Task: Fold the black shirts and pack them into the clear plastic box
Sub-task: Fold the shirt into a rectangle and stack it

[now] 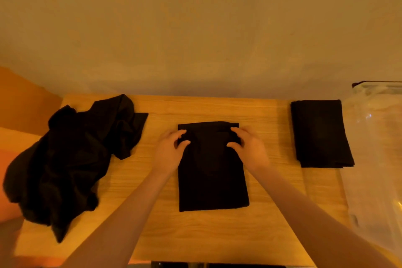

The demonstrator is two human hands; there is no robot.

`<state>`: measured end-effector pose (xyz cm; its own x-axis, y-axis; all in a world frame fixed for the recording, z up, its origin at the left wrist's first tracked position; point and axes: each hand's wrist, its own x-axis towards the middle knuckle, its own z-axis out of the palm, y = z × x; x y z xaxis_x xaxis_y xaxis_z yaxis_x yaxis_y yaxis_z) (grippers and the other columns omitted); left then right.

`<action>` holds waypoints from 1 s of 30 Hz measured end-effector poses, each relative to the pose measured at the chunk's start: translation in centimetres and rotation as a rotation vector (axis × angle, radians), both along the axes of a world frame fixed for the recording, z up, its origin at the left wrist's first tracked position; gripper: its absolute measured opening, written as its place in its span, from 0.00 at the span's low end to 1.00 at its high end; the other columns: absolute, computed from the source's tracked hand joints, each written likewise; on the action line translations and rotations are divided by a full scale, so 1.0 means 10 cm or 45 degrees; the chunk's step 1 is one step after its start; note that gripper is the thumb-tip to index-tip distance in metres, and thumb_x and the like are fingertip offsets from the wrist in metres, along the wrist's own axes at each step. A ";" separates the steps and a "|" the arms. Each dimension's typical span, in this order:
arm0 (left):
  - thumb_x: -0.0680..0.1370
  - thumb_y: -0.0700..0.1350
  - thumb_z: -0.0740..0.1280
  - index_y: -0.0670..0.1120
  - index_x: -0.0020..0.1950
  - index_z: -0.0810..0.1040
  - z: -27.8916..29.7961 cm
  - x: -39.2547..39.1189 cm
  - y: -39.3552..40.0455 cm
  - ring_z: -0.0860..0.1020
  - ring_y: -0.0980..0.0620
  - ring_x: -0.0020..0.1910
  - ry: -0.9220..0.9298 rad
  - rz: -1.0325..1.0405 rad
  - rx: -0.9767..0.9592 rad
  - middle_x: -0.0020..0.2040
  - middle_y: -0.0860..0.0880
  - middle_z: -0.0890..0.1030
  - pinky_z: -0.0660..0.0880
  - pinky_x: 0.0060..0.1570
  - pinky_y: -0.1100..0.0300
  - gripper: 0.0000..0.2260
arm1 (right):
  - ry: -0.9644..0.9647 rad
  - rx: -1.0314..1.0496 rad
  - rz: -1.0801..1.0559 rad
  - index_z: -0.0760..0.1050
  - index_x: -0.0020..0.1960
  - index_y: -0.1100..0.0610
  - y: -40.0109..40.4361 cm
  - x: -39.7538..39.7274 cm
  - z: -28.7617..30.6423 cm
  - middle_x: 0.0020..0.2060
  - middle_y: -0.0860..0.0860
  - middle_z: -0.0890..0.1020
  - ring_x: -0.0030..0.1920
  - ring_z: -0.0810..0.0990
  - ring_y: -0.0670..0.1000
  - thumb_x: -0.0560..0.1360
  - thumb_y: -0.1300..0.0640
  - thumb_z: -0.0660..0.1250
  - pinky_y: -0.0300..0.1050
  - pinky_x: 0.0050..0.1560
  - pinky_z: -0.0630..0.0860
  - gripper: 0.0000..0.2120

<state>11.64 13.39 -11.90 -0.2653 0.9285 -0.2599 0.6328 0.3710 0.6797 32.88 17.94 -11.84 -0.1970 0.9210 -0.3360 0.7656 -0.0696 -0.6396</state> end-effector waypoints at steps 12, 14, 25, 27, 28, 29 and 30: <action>0.78 0.43 0.64 0.47 0.45 0.72 0.08 -0.01 0.19 0.72 0.59 0.36 -0.064 0.042 -0.096 0.37 0.55 0.74 0.68 0.33 0.71 0.02 | 0.185 -0.057 -0.195 0.74 0.45 0.55 0.20 -0.05 0.09 0.39 0.47 0.76 0.40 0.75 0.46 0.76 0.59 0.65 0.32 0.36 0.69 0.02; 0.78 0.42 0.63 0.48 0.48 0.72 0.11 -0.02 0.22 0.74 0.56 0.39 -0.172 0.130 -0.103 0.39 0.55 0.74 0.68 0.34 0.71 0.01 | 0.097 -0.040 -0.154 0.72 0.46 0.55 0.22 -0.07 0.10 0.37 0.46 0.75 0.38 0.74 0.47 0.77 0.58 0.63 0.33 0.33 0.68 0.02; 0.76 0.42 0.67 0.51 0.46 0.80 0.44 -0.02 0.32 0.75 0.60 0.48 -0.492 -0.106 -0.293 0.46 0.58 0.79 0.70 0.48 0.67 0.04 | 0.037 -0.077 0.641 0.58 0.73 0.42 0.39 -0.33 0.17 0.71 0.43 0.64 0.73 0.51 0.47 0.71 0.46 0.70 0.52 0.71 0.49 0.35; 0.76 0.41 0.66 0.52 0.43 0.80 0.47 -0.04 0.33 0.77 0.59 0.47 -0.553 -0.127 -0.299 0.45 0.56 0.81 0.71 0.46 0.66 0.06 | 0.019 -0.130 0.745 0.62 0.71 0.41 0.47 -0.39 0.22 0.65 0.41 0.71 0.70 0.56 0.45 0.72 0.48 0.69 0.48 0.65 0.50 0.30; 0.77 0.41 0.66 0.52 0.43 0.80 0.48 -0.04 0.33 0.78 0.60 0.45 -0.560 -0.141 -0.302 0.43 0.55 0.81 0.72 0.44 0.67 0.07 | 0.025 -0.163 0.776 0.66 0.69 0.42 0.51 -0.41 0.25 0.61 0.41 0.75 0.66 0.62 0.44 0.72 0.49 0.69 0.46 0.62 0.52 0.27; 0.77 0.41 0.66 0.52 0.42 0.80 0.50 -0.05 0.34 0.78 0.61 0.42 -0.572 -0.141 -0.300 0.42 0.55 0.81 0.72 0.42 0.69 0.08 | 0.048 -0.206 0.784 0.70 0.67 0.44 0.55 -0.42 0.28 0.57 0.42 0.77 0.61 0.66 0.42 0.72 0.51 0.69 0.45 0.61 0.55 0.23; 0.77 0.40 0.66 0.52 0.41 0.80 0.50 -0.05 0.34 0.79 0.63 0.39 -0.593 -0.123 -0.291 0.40 0.55 0.81 0.72 0.39 0.71 0.09 | 0.083 -0.261 0.769 0.73 0.64 0.47 0.59 -0.41 0.31 0.55 0.44 0.78 0.57 0.69 0.42 0.72 0.53 0.70 0.43 0.60 0.60 0.21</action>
<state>11.09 16.76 -6.87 0.0102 0.8490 -0.5283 0.3218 0.4974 0.8056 28.73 23.87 -8.77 -0.6870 0.5598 -0.4633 0.6681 0.2358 -0.7057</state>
